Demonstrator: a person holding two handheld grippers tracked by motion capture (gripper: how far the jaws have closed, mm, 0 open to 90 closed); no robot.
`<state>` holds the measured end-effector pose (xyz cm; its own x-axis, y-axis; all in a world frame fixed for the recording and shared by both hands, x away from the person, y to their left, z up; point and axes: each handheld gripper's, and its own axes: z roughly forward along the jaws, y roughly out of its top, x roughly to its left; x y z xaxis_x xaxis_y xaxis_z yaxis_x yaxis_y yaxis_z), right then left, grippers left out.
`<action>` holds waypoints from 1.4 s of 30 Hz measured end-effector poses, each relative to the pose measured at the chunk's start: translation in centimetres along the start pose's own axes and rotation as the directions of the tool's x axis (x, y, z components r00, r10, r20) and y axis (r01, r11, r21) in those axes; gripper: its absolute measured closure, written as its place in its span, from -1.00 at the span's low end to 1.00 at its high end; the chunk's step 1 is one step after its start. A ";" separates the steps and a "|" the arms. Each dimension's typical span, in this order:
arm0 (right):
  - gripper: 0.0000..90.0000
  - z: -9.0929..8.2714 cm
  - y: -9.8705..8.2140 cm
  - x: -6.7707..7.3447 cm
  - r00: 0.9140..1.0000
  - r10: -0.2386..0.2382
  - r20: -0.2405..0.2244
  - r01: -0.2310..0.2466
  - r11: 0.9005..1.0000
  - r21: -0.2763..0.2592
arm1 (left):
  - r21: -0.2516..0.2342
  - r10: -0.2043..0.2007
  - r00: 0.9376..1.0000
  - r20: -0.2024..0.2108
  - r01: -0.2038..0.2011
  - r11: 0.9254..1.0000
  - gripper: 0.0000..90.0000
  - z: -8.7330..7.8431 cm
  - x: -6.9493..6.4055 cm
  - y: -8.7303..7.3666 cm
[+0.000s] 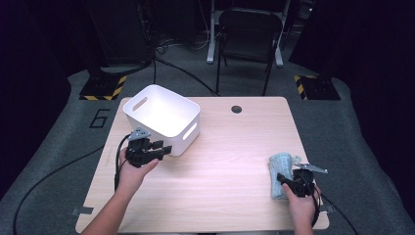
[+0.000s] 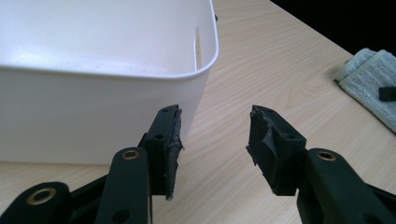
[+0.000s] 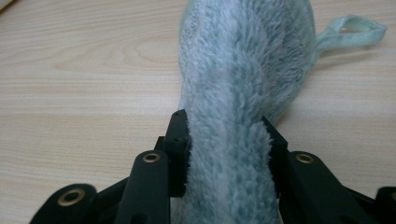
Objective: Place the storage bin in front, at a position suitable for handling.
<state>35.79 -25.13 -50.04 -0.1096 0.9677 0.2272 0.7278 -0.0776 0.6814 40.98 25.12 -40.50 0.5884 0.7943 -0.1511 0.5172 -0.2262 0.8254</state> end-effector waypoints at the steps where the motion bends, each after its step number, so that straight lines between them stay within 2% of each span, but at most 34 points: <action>1: 0.43 0.0 0.0 0.0 1.000 -0.003 -0.001 0.003 1.000 -0.003 | 0.004 0.013 1.000 -0.002 -0.013 1.000 0.23 0.0 0.0 0.2; 9: 0.39 0.0 0.0 0.0 1.000 0.020 0.000 -0.020 1.000 -0.004 | 0.000 0.030 1.000 -0.008 -0.030 1.000 0.30 0.0 0.3 2.0; 13: 0.37 0.1 -0.1 -0.1 1.000 0.019 -0.005 -0.019 1.000 -0.006 | -0.010 0.019 1.000 0.000 -0.019 1.000 0.33 0.4 0.6 2.5; 25: 0.36 0.1 -0.2 0.0 1.000 0.009 -0.003 -0.010 1.000 -0.005 | 0.002 0.052 0.998 -0.046 -0.052 0.999 0.28 1.7 0.0 3.5; 28: 0.35 0.2 -0.2 0.1 1.000 0.009 0.000 -0.009 1.000 -0.009 | 0.008 0.049 0.998 -0.037 -0.048 0.999 0.28 2.2 -0.2 3.8; 33: 0.33 0.2 -0.2 0.0 1.000 0.013 -0.005 -0.013 1.000 -0.010 | 0.015 0.044 0.998 -0.048 -0.043 0.999 0.29 3.2 -0.3 3.7; 37: 0.32 0.2 -0.2 -0.1 1.000 0.014 -0.008 -0.014 1.000 -0.012 | 0.022 0.033 0.998 -0.044 -0.032 0.999 0.37 3.5 -0.1 3.8; 42: 0.30 0.2 -0.2 0.0 1.000 0.014 -0.005 -0.014 1.000 -0.009 | 0.027 0.039 0.998 -0.045 -0.038 0.999 0.37 3.9 -0.1 3.9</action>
<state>35.77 -25.04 -50.38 -0.1025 0.9652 0.2404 0.7231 -0.0936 0.6844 45.33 21.93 -39.41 0.5794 0.8096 -0.0941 0.5115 -0.2714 0.8153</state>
